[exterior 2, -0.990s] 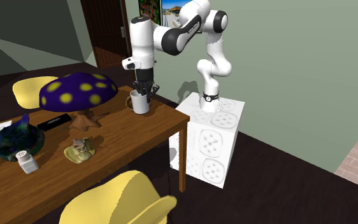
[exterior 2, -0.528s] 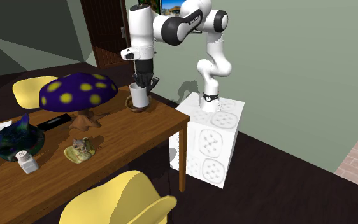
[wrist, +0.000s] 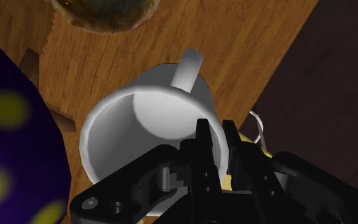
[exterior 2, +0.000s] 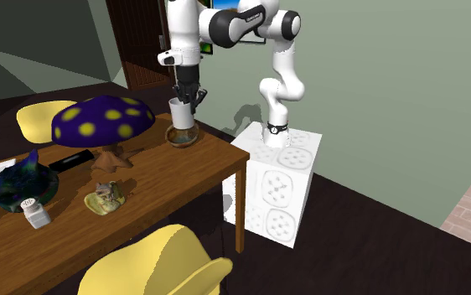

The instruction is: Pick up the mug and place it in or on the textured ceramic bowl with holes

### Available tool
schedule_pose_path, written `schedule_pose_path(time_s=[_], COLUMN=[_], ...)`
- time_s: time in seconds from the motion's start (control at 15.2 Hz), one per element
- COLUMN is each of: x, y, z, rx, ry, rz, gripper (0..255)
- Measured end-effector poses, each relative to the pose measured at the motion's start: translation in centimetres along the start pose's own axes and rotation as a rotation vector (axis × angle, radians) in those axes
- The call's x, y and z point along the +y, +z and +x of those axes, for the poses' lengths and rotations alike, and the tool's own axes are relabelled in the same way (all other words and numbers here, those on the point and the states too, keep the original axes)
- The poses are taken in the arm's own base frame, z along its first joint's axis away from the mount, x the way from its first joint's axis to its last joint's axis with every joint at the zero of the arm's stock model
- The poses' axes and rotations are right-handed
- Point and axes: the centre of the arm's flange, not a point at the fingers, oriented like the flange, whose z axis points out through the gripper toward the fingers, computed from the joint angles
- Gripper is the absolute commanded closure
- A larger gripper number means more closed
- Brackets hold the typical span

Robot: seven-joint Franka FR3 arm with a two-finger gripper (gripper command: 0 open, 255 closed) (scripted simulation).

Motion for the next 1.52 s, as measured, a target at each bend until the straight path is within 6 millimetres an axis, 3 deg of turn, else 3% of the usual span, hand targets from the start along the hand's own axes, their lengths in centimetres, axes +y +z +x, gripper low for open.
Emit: schedule_pose_path(time_s=[0.86,1.06,1.52], x=[10.6,11.1,10.9], y=[-0.4,0.7,4.3], z=[-13.9,-14.7,-14.5], rx=[0.0,0.0,0.0], ry=[0.001,0.0,0.0], rz=[0.0,0.0,0.001], gripper=[255,255,255])
